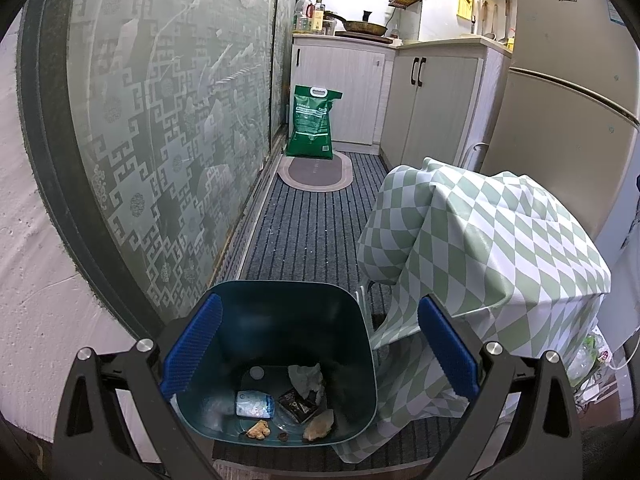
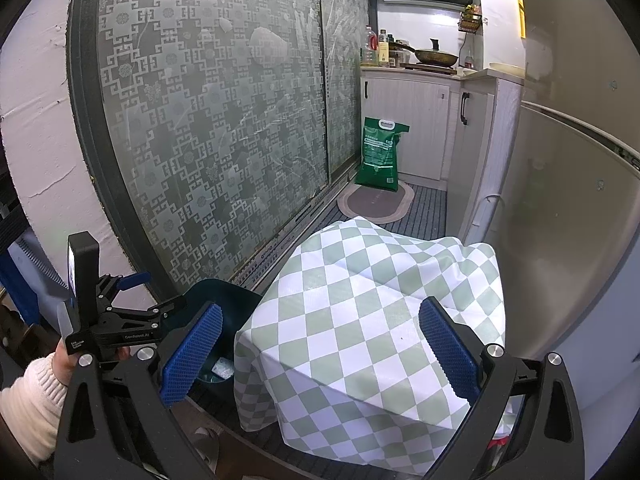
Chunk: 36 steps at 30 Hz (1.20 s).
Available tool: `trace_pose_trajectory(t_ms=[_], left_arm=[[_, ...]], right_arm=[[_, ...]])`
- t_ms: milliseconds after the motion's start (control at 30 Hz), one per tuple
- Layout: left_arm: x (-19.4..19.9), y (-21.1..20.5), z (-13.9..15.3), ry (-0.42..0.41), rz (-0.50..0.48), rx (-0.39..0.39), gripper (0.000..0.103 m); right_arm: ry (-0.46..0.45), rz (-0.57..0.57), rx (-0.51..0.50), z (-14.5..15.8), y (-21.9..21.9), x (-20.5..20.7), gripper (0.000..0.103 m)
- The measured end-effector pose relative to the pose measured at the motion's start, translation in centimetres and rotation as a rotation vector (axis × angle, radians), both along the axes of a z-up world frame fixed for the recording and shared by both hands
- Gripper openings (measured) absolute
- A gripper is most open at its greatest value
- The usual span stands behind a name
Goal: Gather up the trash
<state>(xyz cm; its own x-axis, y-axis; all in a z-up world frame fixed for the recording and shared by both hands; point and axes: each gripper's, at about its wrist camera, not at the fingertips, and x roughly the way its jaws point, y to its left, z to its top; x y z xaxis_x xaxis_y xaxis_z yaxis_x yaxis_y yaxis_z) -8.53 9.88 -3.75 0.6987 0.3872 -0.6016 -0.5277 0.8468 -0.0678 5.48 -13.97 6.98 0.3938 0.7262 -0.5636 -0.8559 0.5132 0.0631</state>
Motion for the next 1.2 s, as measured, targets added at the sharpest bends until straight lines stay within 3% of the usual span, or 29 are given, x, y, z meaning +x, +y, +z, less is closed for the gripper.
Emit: trace_pose_trajectory(t_ms=[1200], left_arm=[[-0.13,0.18,0.09,0.0,0.009,-0.008,0.1]], right_arm=[[0.0,0.001,-0.004,-0.11,0.17,-0.05,0.1]])
